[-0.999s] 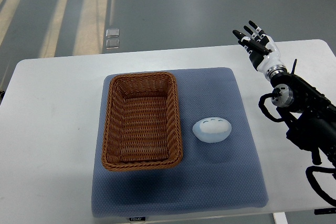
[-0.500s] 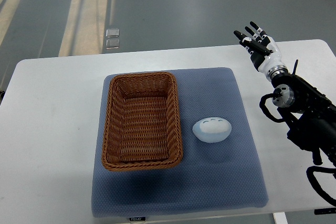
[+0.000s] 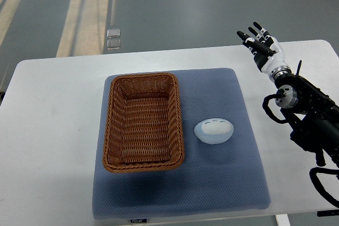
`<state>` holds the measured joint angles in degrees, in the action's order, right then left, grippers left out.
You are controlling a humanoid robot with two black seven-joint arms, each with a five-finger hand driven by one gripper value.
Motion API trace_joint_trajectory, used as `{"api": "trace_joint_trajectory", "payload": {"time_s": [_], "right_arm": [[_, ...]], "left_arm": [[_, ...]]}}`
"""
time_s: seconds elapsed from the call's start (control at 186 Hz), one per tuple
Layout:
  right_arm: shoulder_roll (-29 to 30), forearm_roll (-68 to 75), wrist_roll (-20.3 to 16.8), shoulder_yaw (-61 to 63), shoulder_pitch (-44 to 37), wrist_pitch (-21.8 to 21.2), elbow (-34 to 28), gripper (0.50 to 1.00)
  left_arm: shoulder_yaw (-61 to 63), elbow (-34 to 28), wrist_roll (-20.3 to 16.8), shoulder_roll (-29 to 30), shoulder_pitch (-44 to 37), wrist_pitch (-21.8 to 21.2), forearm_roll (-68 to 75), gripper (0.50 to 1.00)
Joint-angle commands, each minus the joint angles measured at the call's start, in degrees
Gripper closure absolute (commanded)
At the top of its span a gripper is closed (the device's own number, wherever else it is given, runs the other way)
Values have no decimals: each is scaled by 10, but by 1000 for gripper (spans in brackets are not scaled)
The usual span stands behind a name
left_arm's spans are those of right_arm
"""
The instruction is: Place blue toy in brown basket
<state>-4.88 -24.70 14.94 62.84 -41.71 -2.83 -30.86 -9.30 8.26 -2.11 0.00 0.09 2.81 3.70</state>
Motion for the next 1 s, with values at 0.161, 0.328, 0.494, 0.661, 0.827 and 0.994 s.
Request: {"api": "trace_joint_trajectory", "payload": {"time_s": [0.161,0.328,0.494,0.661,0.827,0.994], "right_arm": [[-6,1,-2,-3,1,3,-21,587],[-34,0,-5,-9,2,20,-54,589],[-61,-1,-8,-11,7,26,-80,587],[-80,-6,-9,-28,9,36,-114,587],[-138,-44,-10,-123,-1,13,-170,587],[-200,-192,-11,-198,-25,-27,-246,589]], "left_arm": [[0,0,0,0,0,0,0,500],[0,0,0,0,0,0,0,500],[0,0,0,0,0,0,0,500],[0,0,0,0,0,0,0,500],[0,0,0,0,0,0,0,500],[0,0,0,0,0,0,0,500]]}}
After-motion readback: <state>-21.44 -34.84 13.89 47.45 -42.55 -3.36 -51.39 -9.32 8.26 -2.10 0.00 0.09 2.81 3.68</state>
